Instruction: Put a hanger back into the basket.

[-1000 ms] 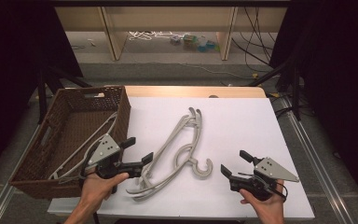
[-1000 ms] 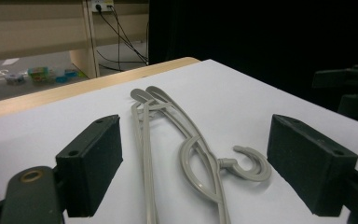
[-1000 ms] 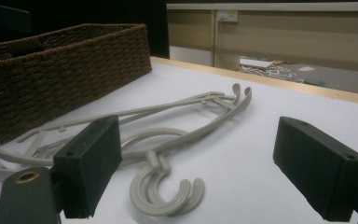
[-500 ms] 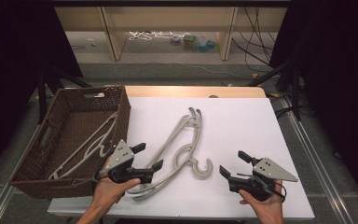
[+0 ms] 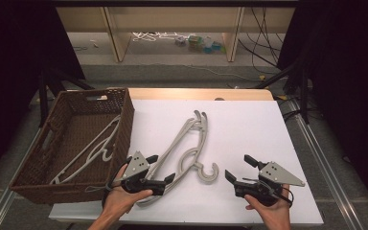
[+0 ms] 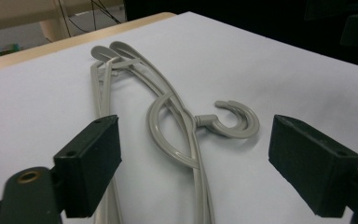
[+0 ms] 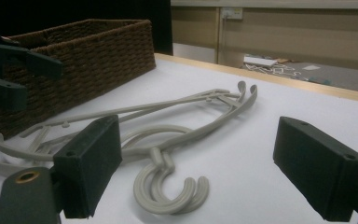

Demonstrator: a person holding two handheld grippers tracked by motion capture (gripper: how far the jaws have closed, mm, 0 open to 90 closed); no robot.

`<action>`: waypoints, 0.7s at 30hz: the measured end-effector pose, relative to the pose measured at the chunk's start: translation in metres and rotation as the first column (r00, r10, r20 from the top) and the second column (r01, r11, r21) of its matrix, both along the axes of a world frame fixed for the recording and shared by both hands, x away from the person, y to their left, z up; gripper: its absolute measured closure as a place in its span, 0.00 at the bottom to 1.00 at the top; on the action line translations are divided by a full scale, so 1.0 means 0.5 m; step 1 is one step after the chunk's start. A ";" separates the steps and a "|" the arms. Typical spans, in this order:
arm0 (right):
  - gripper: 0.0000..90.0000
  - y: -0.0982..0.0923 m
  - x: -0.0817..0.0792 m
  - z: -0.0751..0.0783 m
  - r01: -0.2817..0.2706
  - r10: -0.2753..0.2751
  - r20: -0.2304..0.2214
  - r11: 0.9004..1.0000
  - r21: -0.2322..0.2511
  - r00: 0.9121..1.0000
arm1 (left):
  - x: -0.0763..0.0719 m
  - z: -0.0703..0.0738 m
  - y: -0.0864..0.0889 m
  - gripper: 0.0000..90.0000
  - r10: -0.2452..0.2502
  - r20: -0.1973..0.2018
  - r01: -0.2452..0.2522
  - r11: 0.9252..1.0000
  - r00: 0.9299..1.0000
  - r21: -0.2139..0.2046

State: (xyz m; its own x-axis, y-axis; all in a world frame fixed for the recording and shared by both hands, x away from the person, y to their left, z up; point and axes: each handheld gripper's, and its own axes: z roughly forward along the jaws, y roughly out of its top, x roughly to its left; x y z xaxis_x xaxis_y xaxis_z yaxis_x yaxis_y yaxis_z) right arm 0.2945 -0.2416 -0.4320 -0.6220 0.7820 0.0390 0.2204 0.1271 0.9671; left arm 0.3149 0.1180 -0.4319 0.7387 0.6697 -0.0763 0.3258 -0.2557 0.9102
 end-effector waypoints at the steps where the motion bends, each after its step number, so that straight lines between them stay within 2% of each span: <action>1: 0.18 -0.001 0.000 -0.001 0.000 0.000 -0.001 1.000 0.000 1.000 | 0.002 -0.003 -0.008 0.19 -0.002 -0.008 0.002 1.000 1.000 -0.004; 6: 0.18 -0.002 0.000 -0.002 0.009 -0.009 0.010 1.000 0.004 1.000 | 0.006 -0.009 -0.022 0.20 -0.027 -0.025 0.027 0.999 0.999 0.022; 9: 0.18 -0.003 0.000 -0.001 0.008 -0.008 0.006 1.000 0.000 1.000 | 0.015 -0.017 -0.037 0.20 -0.055 -0.047 0.058 0.996 0.997 0.074; 10: 0.18 -0.003 -0.001 -0.001 0.008 -0.008 0.007 1.000 -0.003 1.000 | 0.021 -0.022 -0.049 0.23 -0.057 -0.077 0.064 0.993 0.995 0.099; 11: 0.18 -0.003 -0.001 -0.001 0.008 -0.008 0.007 1.000 -0.003 1.000 | 0.021 -0.022 -0.049 0.22 -0.057 -0.077 0.064 0.993 0.995 0.099; 13: 0.18 -0.002 -0.002 0.000 0.014 -0.014 0.001 1.000 -0.009 1.000 | 0.029 -0.028 -0.061 0.21 -0.063 -0.097 0.078 0.984 0.993 0.161; 14: 0.18 -0.001 -0.002 -0.001 0.017 -0.017 0.007 1.000 -0.005 1.000 | 0.029 -0.031 -0.066 0.22 -0.058 -0.088 0.073 0.982 0.994 0.174; 15: 0.18 0.000 -0.003 0.000 0.021 -0.021 0.006 1.000 -0.008 1.000 | 0.031 -0.033 -0.074 0.22 -0.067 -0.080 0.083 0.972 0.995 0.219; 16: 0.18 -0.001 -0.004 0.001 0.018 -0.018 0.000 1.000 -0.015 1.000 | 0.032 -0.035 -0.079 0.22 -0.073 -0.095 0.094 0.967 0.993 0.239; 17: 0.18 0.000 -0.003 0.001 0.017 -0.017 0.002 1.000 -0.014 1.000 | 0.037 -0.039 -0.088 0.21 -0.080 -0.119 0.109 0.957 0.990 0.268; 18: 0.18 0.000 -0.003 0.001 0.011 -0.011 0.003 1.000 -0.014 1.000 | 0.039 -0.042 -0.093 0.21 -0.065 -0.129 0.099 0.955 0.990 0.279; 19: 0.18 0.000 -0.003 0.000 0.011 -0.011 0.003 1.000 -0.015 1.000 | 0.046 -0.047 -0.099 0.23 -0.069 -0.133 0.108 0.942 0.989 0.318; 20: 0.18 -0.001 -0.004 0.000 0.011 -0.011 0.001 1.000 -0.016 1.000 | 0.050 -0.051 -0.104 0.23 -0.061 -0.139 0.105 0.936 0.988 0.335; 21: 0.18 -0.001 -0.004 0.000 0.011 -0.011 0.001 1.000 -0.016 1.000 | 0.056 -0.056 -0.108 0.23 -0.060 -0.161 0.113 0.931 0.985 0.346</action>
State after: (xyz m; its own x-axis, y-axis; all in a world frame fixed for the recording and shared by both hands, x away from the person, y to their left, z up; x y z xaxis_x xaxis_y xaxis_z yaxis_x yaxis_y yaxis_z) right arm 0.2927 -0.2419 -0.4318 -0.6133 0.7894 0.0255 0.2206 0.1402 0.9652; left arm 0.3432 0.0640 -0.4601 0.7935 0.6071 0.0423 0.4101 -0.5848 0.6999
